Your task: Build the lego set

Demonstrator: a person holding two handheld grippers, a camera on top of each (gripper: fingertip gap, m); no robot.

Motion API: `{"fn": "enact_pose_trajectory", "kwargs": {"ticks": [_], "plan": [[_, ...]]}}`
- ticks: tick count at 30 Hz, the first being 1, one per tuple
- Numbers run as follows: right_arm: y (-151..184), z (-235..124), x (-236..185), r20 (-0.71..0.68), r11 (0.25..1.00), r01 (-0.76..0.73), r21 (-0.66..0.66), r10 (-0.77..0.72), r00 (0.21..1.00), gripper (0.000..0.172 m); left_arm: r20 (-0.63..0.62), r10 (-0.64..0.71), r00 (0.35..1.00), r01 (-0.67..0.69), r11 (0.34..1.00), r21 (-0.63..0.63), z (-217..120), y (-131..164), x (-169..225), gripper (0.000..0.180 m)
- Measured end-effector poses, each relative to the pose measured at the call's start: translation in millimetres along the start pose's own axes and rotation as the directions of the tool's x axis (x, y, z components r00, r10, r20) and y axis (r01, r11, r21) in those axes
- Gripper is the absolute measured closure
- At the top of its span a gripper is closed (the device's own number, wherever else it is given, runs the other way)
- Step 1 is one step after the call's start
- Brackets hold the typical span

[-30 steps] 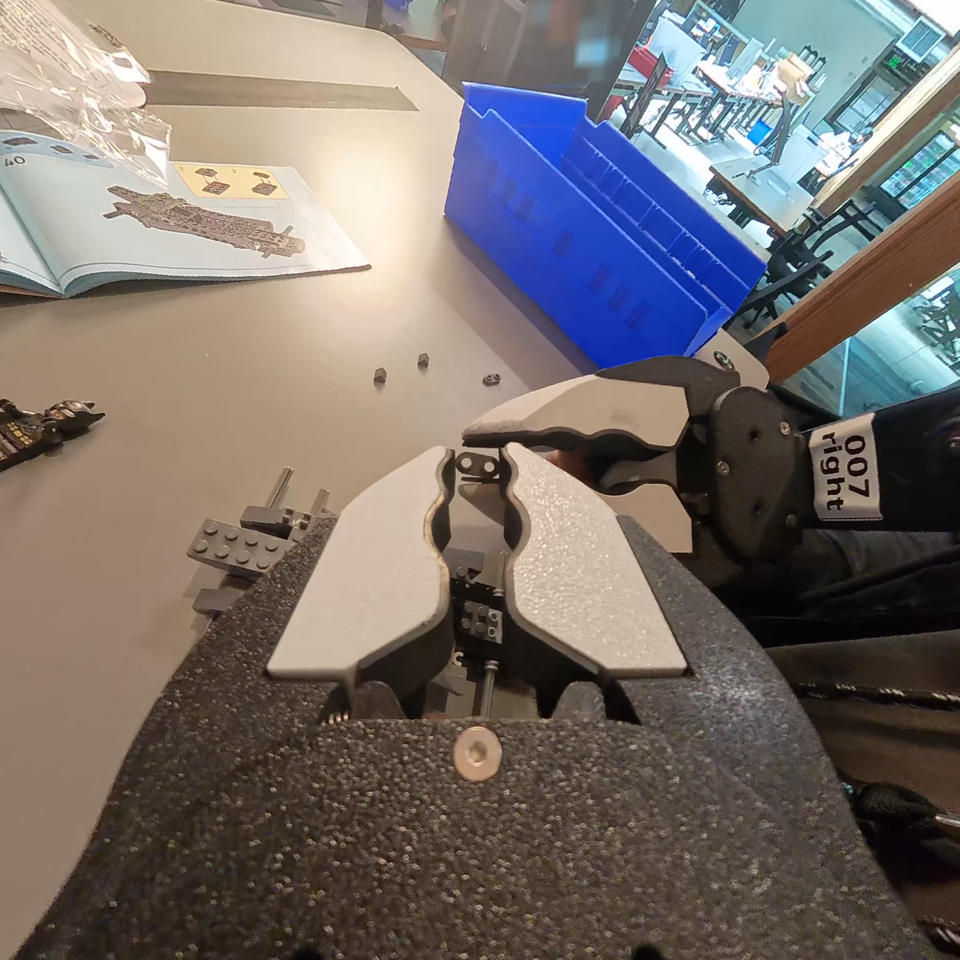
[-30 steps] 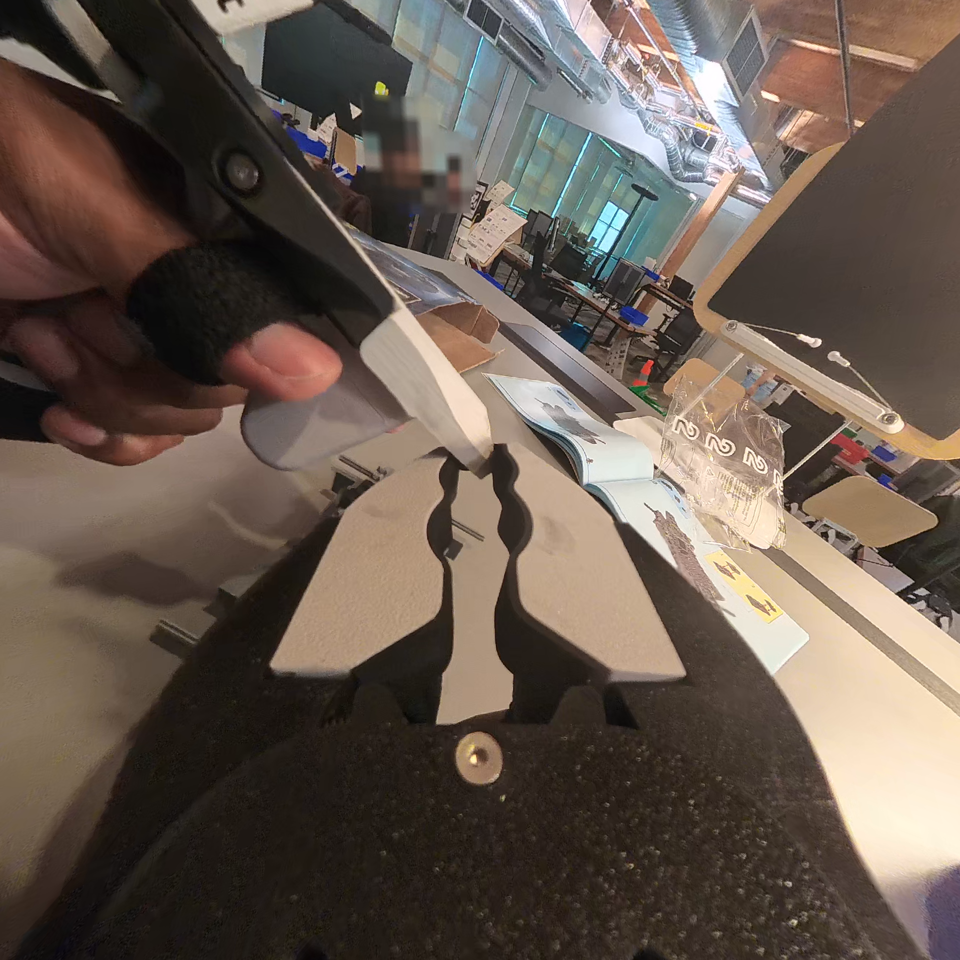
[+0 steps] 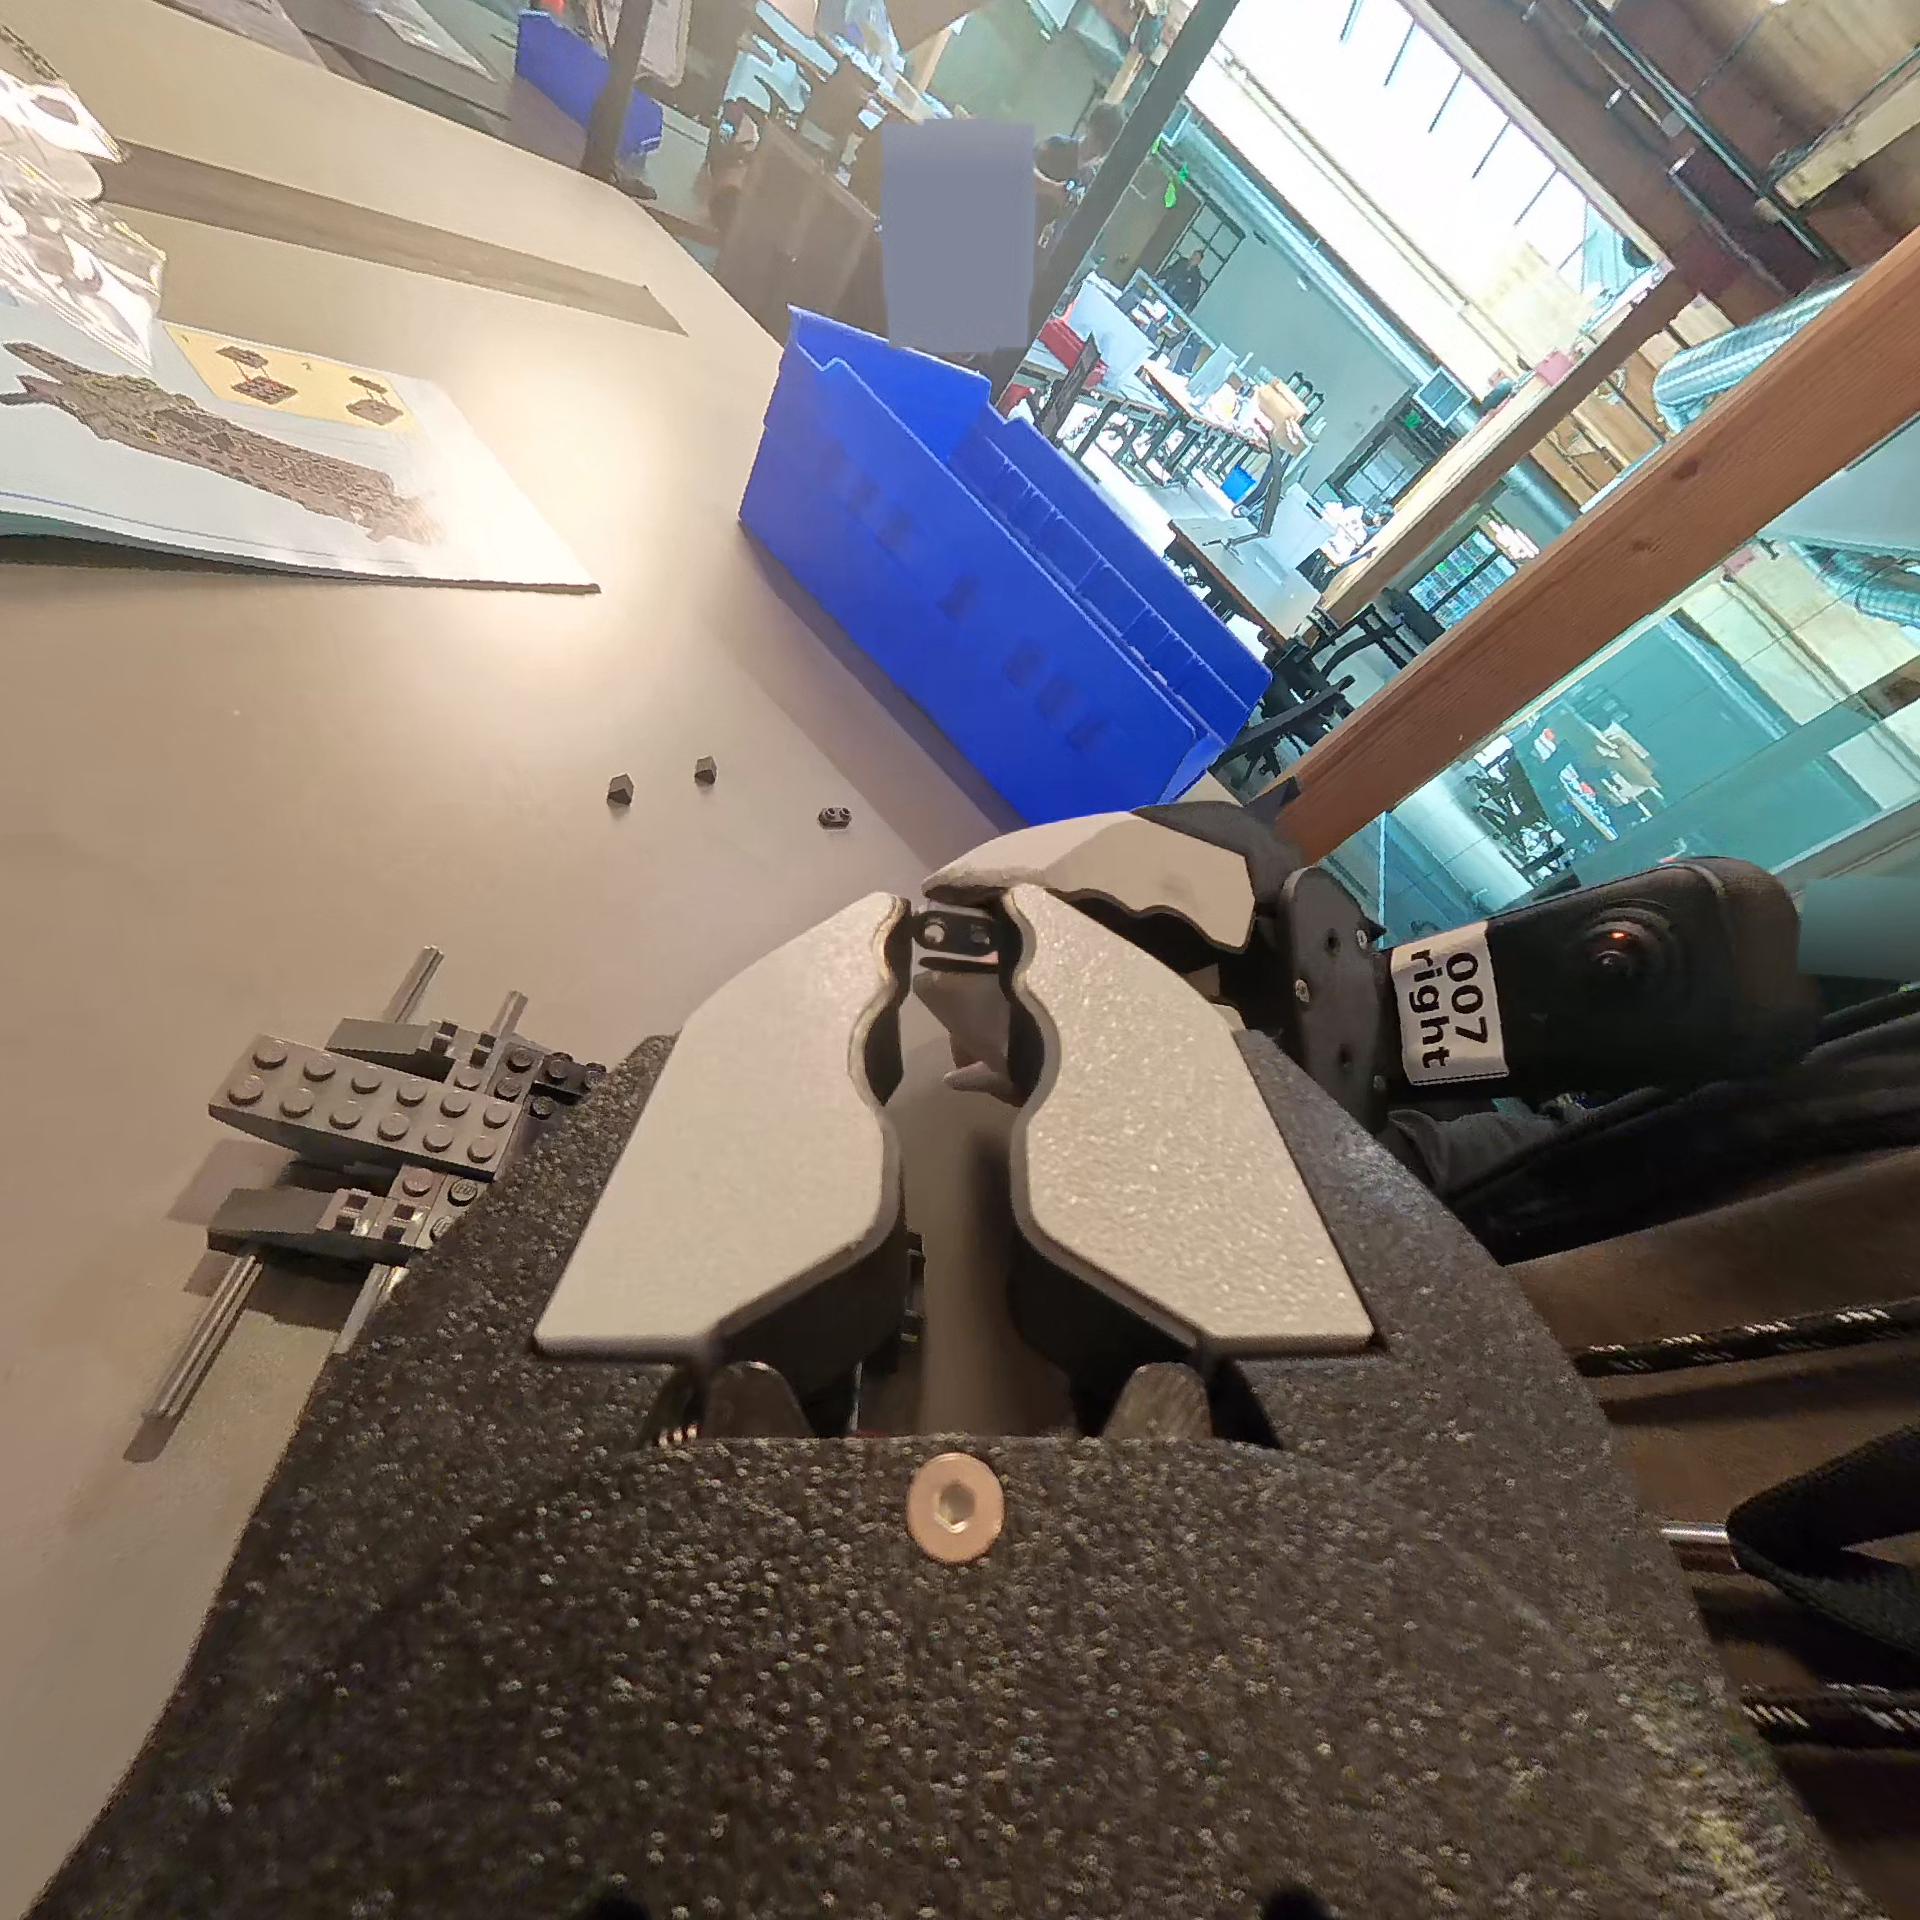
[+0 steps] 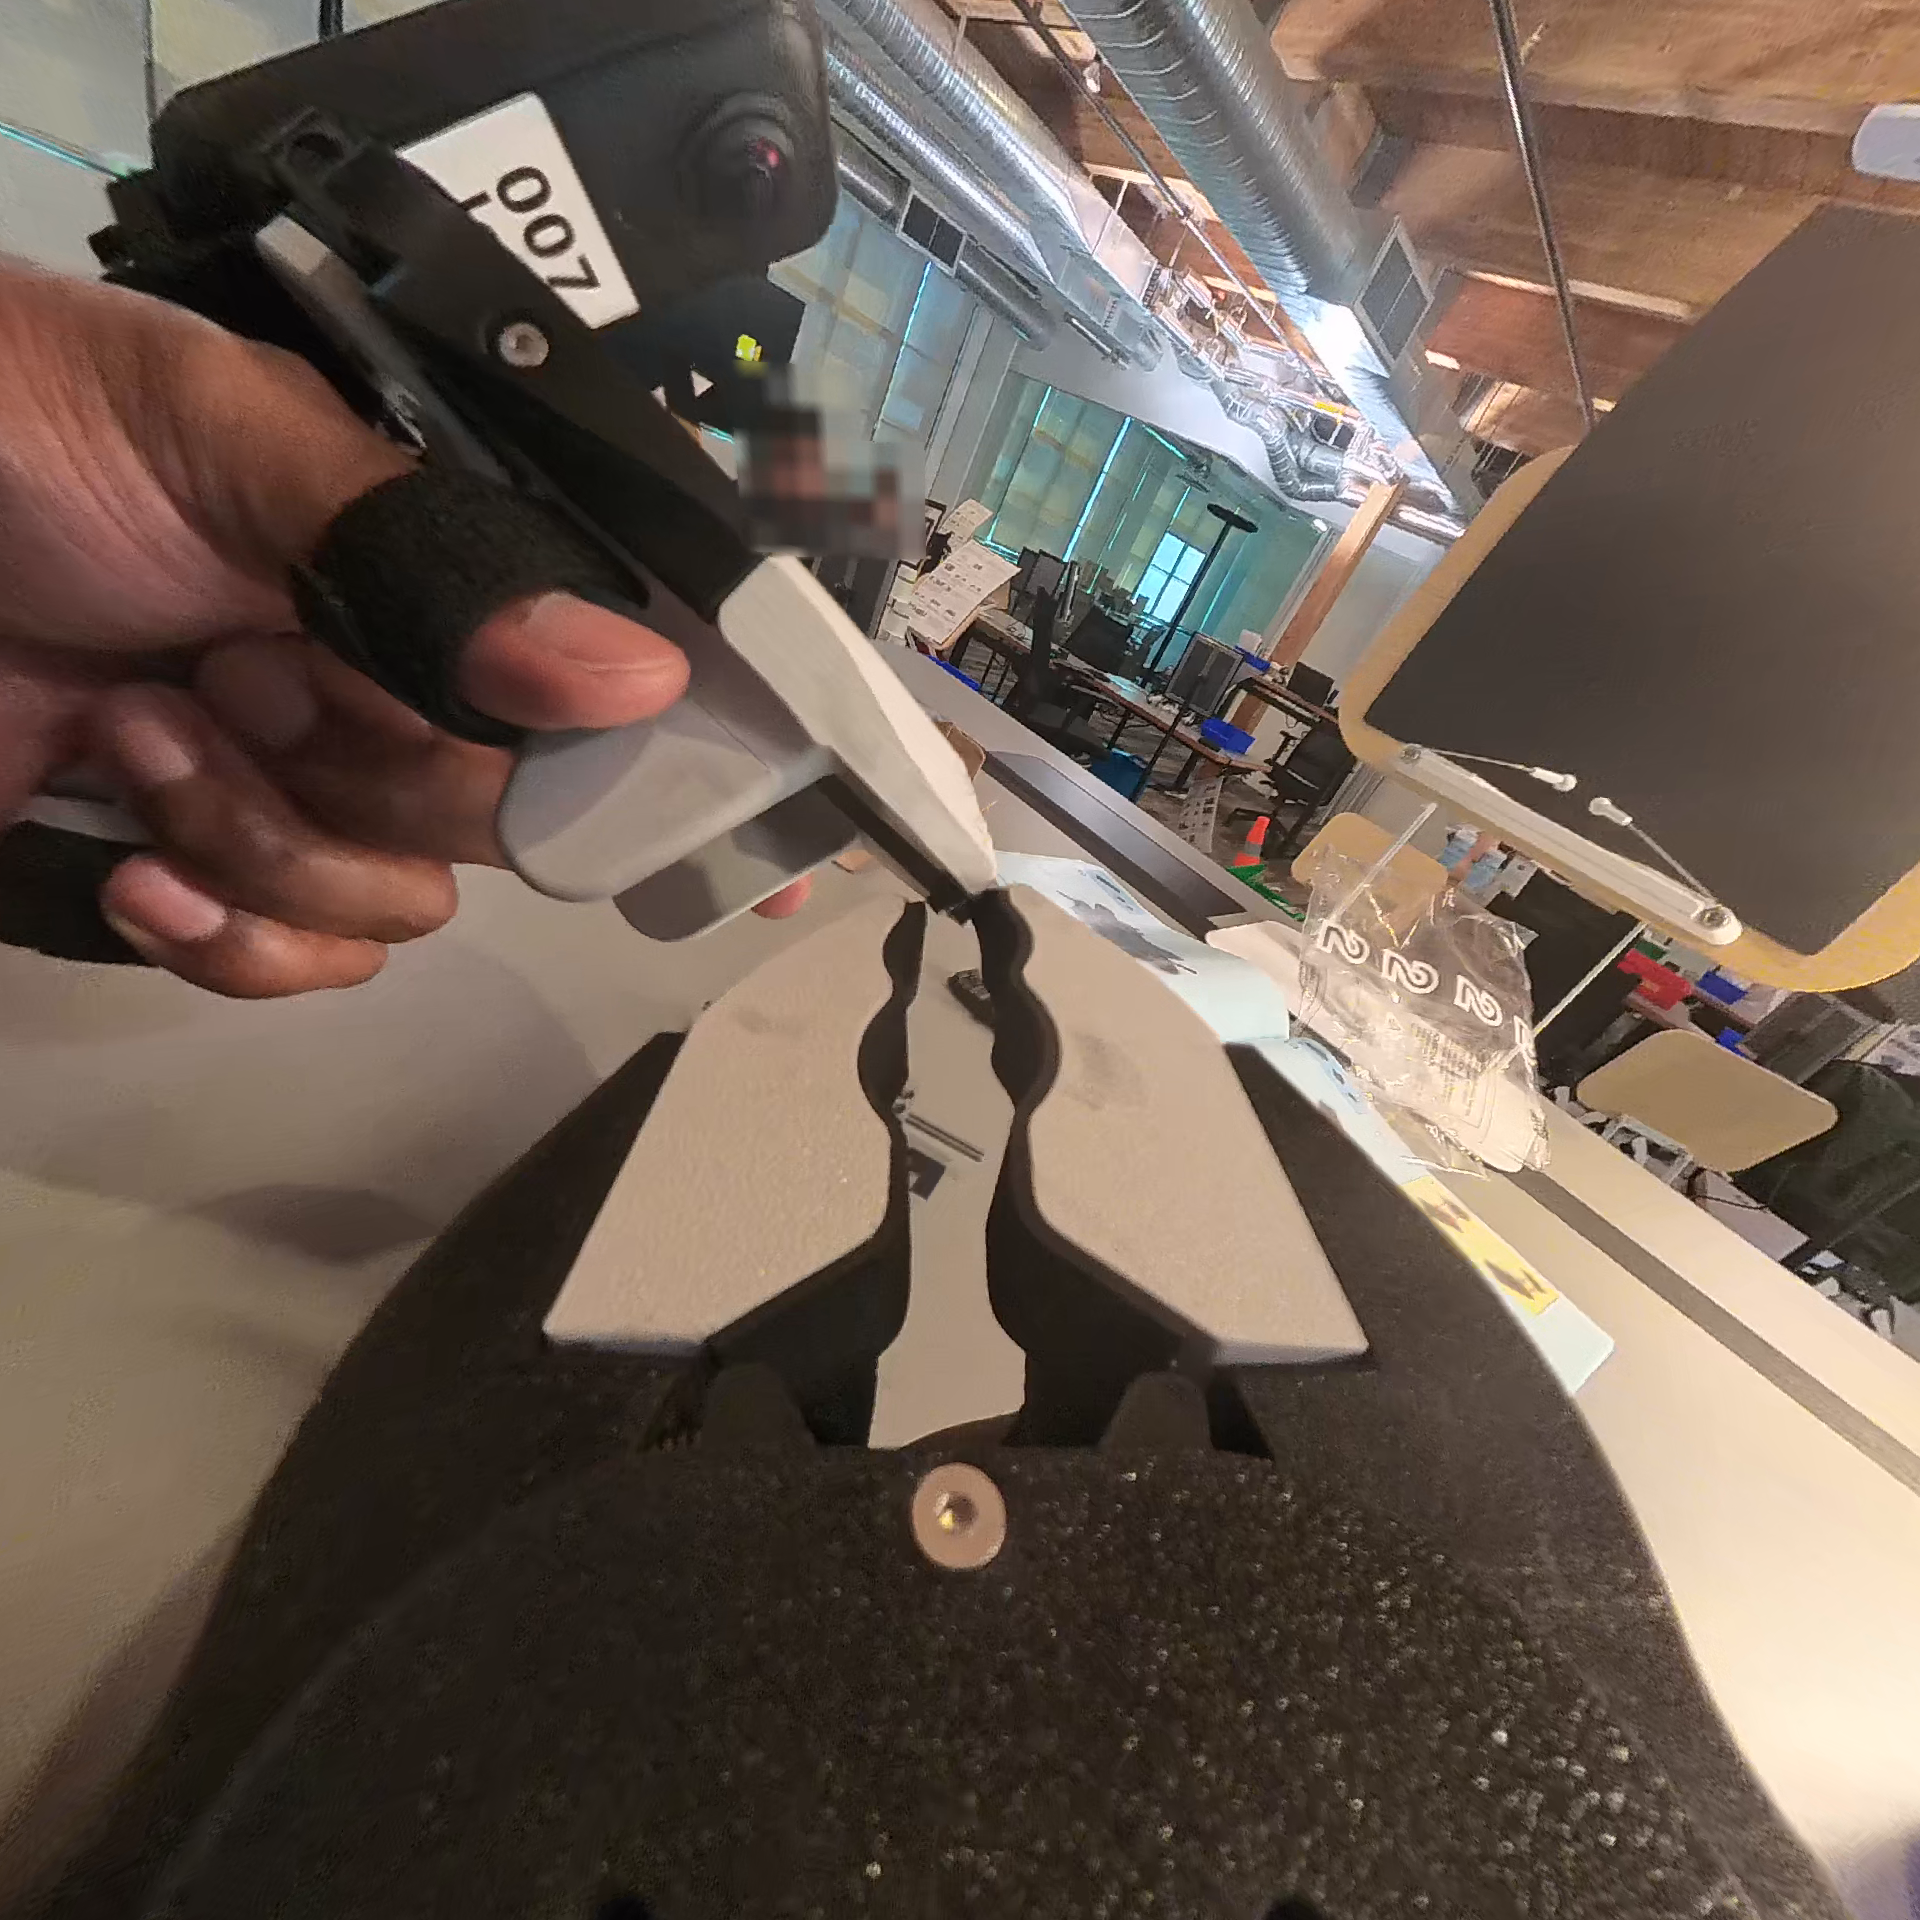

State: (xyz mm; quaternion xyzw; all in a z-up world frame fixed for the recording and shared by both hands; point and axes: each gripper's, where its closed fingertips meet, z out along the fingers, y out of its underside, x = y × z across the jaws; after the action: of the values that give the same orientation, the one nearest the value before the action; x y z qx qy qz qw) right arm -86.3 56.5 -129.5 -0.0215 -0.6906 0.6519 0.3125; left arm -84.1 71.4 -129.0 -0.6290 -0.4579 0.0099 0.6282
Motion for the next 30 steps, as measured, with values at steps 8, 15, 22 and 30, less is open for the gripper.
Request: {"fn": "enact_pose_trajectory", "kwargs": {"ticks": [8,15,22,30], "plan": [[-6,-1,-4,0.016,0.997,0.079,0.026,-0.079,0.997,0.157,-0.016,0.020,1.000,-0.021,0.997,-0.071,-5,3,2,0.165],[-4,2,-10,0.034,0.994,0.108,0.017,-0.109,0.994,0.159,-0.013,0.046,0.999,-0.048,0.990,-0.136,-7,9,1,0.165],[-2,2,-9,0.033,0.998,0.055,0.013,-0.055,0.998,0.163,-0.031,0.054,0.998,-0.058,0.991,-0.124,-10,6,0,0.161],[3,-5,5,0.032,0.994,-0.111,-0.008,0.111,0.993,0.163,0.062,0.204,0.977,-0.196,0.973,-0.118,-32,1,-37,0.132]]}}
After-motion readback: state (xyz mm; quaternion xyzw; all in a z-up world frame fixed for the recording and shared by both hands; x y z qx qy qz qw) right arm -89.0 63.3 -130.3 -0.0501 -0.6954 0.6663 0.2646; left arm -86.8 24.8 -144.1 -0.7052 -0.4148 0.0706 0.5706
